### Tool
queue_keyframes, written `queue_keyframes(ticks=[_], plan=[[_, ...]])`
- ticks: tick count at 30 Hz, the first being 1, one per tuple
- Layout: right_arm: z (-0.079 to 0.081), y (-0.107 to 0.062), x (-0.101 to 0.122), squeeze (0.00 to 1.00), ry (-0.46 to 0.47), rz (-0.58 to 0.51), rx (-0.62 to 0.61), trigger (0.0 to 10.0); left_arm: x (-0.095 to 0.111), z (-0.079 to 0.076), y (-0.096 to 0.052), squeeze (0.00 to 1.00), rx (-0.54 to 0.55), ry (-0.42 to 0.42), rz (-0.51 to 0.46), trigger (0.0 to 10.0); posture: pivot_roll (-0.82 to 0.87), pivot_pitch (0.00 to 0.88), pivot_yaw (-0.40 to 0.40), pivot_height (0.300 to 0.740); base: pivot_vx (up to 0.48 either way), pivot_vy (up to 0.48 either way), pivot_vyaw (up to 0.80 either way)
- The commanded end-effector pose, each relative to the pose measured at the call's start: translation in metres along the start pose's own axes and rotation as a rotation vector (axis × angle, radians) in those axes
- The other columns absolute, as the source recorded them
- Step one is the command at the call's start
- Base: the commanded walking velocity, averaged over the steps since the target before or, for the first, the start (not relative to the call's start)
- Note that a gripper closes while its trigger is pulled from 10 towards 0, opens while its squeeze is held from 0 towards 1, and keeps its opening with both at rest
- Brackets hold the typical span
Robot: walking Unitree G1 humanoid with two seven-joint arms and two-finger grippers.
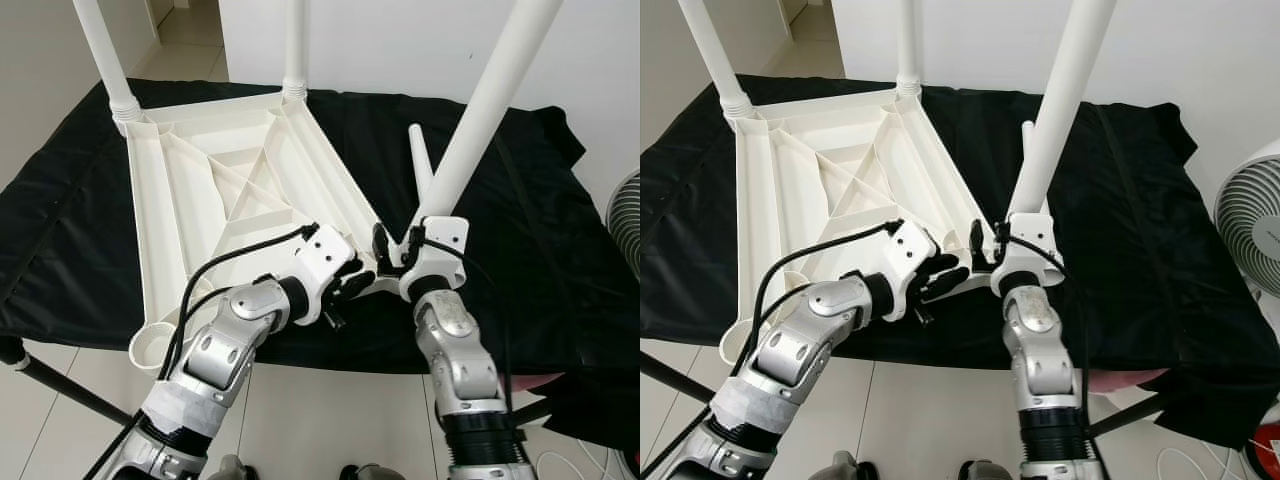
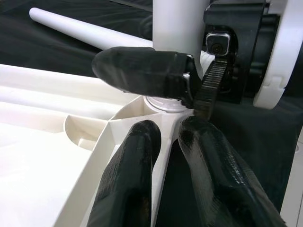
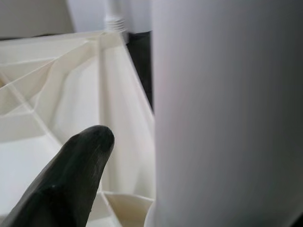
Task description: Building children table
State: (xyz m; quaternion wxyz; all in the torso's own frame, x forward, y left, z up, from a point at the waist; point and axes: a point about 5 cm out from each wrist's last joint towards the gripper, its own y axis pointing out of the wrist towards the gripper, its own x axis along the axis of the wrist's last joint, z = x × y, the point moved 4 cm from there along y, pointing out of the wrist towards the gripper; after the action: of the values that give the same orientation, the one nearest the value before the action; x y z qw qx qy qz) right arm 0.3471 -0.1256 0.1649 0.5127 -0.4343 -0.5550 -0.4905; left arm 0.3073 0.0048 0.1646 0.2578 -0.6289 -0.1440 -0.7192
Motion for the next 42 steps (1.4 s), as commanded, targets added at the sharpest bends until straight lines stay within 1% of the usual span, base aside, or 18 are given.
queue_keyframes(ticks=[1, 2, 4, 5, 7, 11, 13, 16, 23, 24, 25, 27, 28, 33, 37, 38, 39, 42], plan=[[0.002, 0.001, -0.004, 0.03, 0.015, 0.019, 0.024, 10.0, 0.001, 0.004, -0.001, 0.00, 0.048, 0.012, -0.004, 10.0, -0.10, 0.076, -0.024, 0.740, 0.000, 0.000, 0.00], [0.002, 0.002, -0.007, 0.00, -0.008, 0.036, 0.084, 10.0, 0.001, 0.004, -0.001, 0.00, 0.049, 0.014, -0.004, 10.0, -0.10, 0.069, -0.024, 0.740, 0.000, 0.000, 0.00], [0.001, 0.003, -0.010, 0.00, -0.020, 0.051, 0.148, 10.0, 0.001, 0.005, -0.001, 0.00, 0.050, 0.016, -0.002, 10.0, -0.10, 0.069, -0.024, 0.740, 0.000, 0.000, 0.00], [0.001, 0.003, -0.010, 0.00, -0.020, 0.051, 0.148, 10.0, 0.001, 0.005, -0.001, 0.00, 0.050, 0.016, -0.002, 10.0, -0.10, 0.069, -0.024, 0.740, 0.000, 0.000, 0.00], [-0.003, 0.006, -0.012, 0.00, -0.069, 0.058, 0.285, 10.0, 0.000, 0.005, -0.002, 0.00, 0.051, 0.019, 0.000, 10.0, -0.10, 0.059, -0.019, 0.740, 0.000, 0.000, 0.00], [-0.005, 0.006, -0.012, 0.00, -0.087, 0.059, 0.326, 10.0, 0.000, 0.005, -0.002, 0.00, 0.051, 0.020, 0.001, 10.0, -0.10, 0.059, -0.019, 0.740, 0.000, 0.000, 0.00], [-0.004, 0.009, -0.014, 0.00, -0.105, 0.056, 0.436, 10.0, 0.001, 0.006, -0.001, 0.00, 0.049, 0.021, 0.000, 10.0, -0.10, 0.051, -0.011, 0.740, 0.000, 0.000, 0.00], [-0.005, 0.012, -0.015, 0.00, -0.123, 0.059, 0.510, 10.0, 0.002, 0.006, -0.001, 0.00, 0.045, 0.023, -0.001, 10.0, -0.10, 0.046, -0.006, 0.740, 0.000, 0.000, 0.00], [-0.004, 0.016, -0.016, 0.00, -0.137, 0.068, 0.554, 10.0, 0.002, 0.006, -0.002, 0.00, 0.042, 0.027, 0.001, 10.0, -0.09, 0.042, -0.002, 0.740, 0.000, 0.000, 0.00], [-0.004, 0.019, -0.017, 0.00, -0.153, 0.077, 0.584, 6.2, 0.001, 0.006, -0.002, 0.00, 0.039, 0.028, 0.004, 10.0, -0.09, 0.037, 0.000, 0.740, 0.000, 0.000, 0.00], [-0.007, 0.021, -0.019, 0.00, -0.166, 0.093, 0.598, 3.3, 0.001, 0.005, -0.002, 0.00, 0.037, 0.030, 0.005, 10.0, -0.09, 0.037, 0.000, 0.740, 0.000, 0.000, 0.00], [-0.009, 0.023, -0.020, 0.00, -0.174, 0.103, 0.605, 3.3, 0.001, 0.005, -0.002, 0.00, 0.035, 0.031, 0.006, 10.0, -0.09, 0.037, 0.000, 0.740, 0.000, 0.000, 0.00], [-0.013, 0.022, -0.024, 0.00, -0.164, 0.126, 0.613, 0.0, 0.001, 0.004, -0.002, 0.00, 0.034, 0.032, 0.005, 10.0, -0.09, 0.036, -0.002, 0.740, 0.000, 0.000, 0.00], [-0.016, 0.020, -0.026, 0.00, -0.149, 0.138, 0.615, 0.0, 0.001, 0.004, -0.002, 0.00, 0.035, 0.032, 0.005, 10.0, -0.09, 0.038, -0.004, 0.740, 0.000, 0.000, 0.00], [-0.022, 0.017, -0.031, 0.00, -0.082, 0.132, 0.592, 0.0, 0.000, 0.002, -0.002, 0.00, 0.030, 0.027, 0.006, 10.0, -0.09, 0.038, -0.003, 0.740, 0.000, 0.000, 0.00], [-0.024, 0.017, -0.031, 0.00, -0.070, 0.133, 0.567, 1.0, 0.000, 0.002, -0.002, 0.00, 0.029, 0.026, 0.006, 10.0, -0.09, 0.038, -0.003, 0.740, 0.000, 0.000, 0.00], [-0.026, 0.019, -0.031, 0.00, -0.062, 0.134, 0.537, 10.0, 0.000, 0.002, -0.002, 0.00, 0.029, 0.026, 0.006, 10.0, -0.09, 0.038, -0.003, 0.740, 0.000, 0.000, 0.00], [-0.029, 0.024, -0.030, 0.00, -0.036, 0.128, 0.450, 10.0, 0.000, 0.002, -0.002, 0.00, 0.027, 0.026, 0.005, 10.0, -0.10, 0.044, -0.004, 0.740, 0.000, 0.000, 0.00]])
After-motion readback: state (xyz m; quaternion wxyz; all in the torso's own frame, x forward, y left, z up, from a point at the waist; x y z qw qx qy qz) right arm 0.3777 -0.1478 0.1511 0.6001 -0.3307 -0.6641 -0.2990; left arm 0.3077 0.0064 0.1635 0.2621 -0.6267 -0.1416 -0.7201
